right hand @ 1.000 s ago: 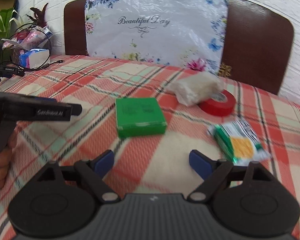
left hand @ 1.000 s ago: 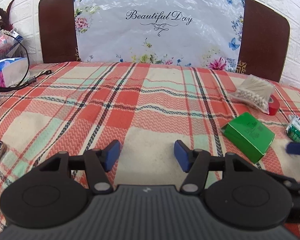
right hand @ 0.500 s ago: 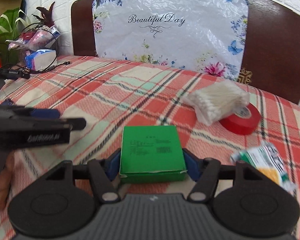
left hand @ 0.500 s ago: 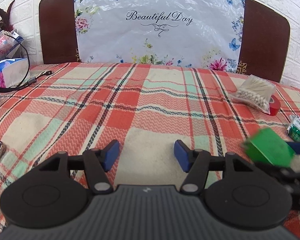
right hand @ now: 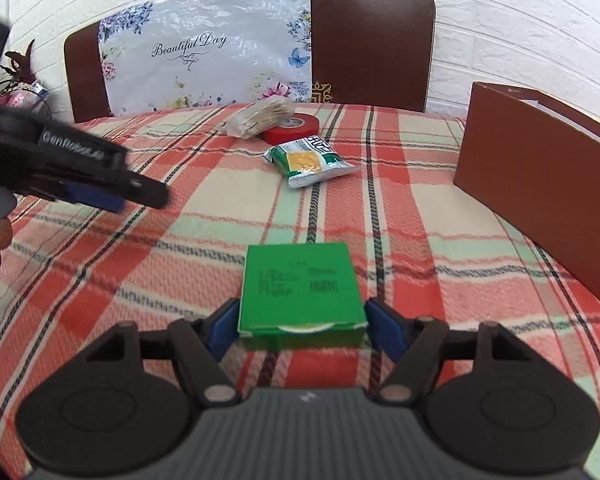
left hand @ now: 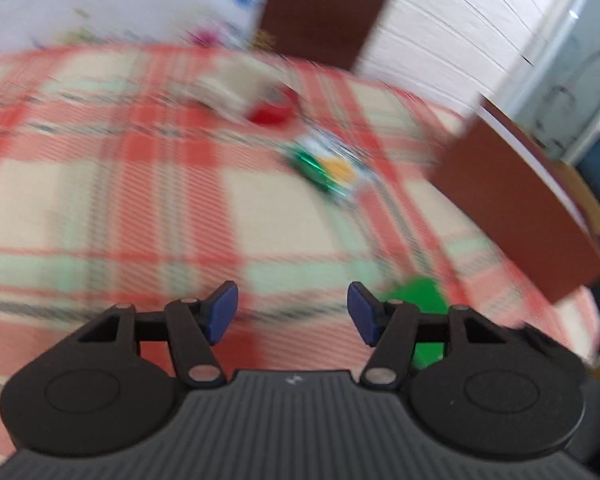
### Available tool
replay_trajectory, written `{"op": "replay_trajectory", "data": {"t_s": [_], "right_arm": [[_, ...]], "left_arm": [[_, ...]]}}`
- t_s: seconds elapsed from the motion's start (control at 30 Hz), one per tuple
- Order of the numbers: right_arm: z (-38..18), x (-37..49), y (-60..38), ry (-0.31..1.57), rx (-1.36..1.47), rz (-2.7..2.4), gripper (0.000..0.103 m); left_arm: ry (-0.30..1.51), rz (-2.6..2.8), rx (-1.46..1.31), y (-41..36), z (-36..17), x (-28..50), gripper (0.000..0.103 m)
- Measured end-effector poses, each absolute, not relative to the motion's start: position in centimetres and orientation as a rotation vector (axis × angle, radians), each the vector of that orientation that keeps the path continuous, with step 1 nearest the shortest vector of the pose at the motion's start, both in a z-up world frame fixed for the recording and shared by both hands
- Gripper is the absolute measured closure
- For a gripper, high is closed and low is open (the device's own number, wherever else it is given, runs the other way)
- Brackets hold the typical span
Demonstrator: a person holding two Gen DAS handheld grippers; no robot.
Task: Organize objects
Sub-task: 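Carry the green box over the brown box and open the right tool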
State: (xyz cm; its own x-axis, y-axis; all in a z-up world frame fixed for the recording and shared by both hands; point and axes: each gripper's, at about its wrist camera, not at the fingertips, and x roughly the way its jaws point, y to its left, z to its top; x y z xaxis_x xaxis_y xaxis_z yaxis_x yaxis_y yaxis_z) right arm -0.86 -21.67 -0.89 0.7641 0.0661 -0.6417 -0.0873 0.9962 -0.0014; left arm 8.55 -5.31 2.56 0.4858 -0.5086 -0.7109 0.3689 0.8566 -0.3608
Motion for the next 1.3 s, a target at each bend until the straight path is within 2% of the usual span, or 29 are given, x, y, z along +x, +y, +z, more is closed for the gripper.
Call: {"op": "replay_trajectory", "data": {"t_s": [0.1,0.17,0.2,0.27,0.43,0.77,0.97,1.17,1.23,1.3], "right_arm": [[-1.0,-1.0,-21.8,0.687,-0.024,0.096,0.032],[-1.0,-1.0,-21.9,0.683,-0.019,0.107,0.033],[-1.0,-1.0,-21.9,0.680,-0.021,0.116,0.041],[-1.1,-1.2,-22.1,0.670,-0.020,0.129,0.041],[-0.6,-1.6,-23.7,0.628,0.044,0.115,0.042],[5.4,-2.0,-32.1,0.330,0.021,-0.141,0.042],[6.5,-1.3,-38.7,0.309,0.046,-0.307,0.041],[5.4,-0.6,-42.8,0.353,0.087,-0.384,0.040],[5.1,-0.4,-43.4,0.344,0.095,-0.393,0.027],[5.3,-0.4,-43.4,0.339,0.077,-0.416,0.027]], "left_arm": [[1.017,-0.577,-0.190,-8.0,1.7,8.6,0.041],[1.012,-0.558,-0.159,-9.1,1.6,8.4,0.041],[1.010,-0.560,-0.140,-9.5,1.6,8.5,0.042],[1.029,-0.593,-0.152,-10.4,1.7,8.4,0.059],[1.002,-0.623,-0.101,-13.4,4.7,8.6,0.059],[0.757,-0.856,0.026,-25.7,13.0,9.0,0.059],[0.771,-0.976,0.045,-33.0,11.9,10.3,0.059],[0.774,-0.988,0.079,-36.9,9.8,10.5,0.058],[0.775,-0.947,0.111,-37.2,9.4,10.5,0.058],[0.787,-0.926,0.125,-37.0,9.1,10.7,0.058]]}}
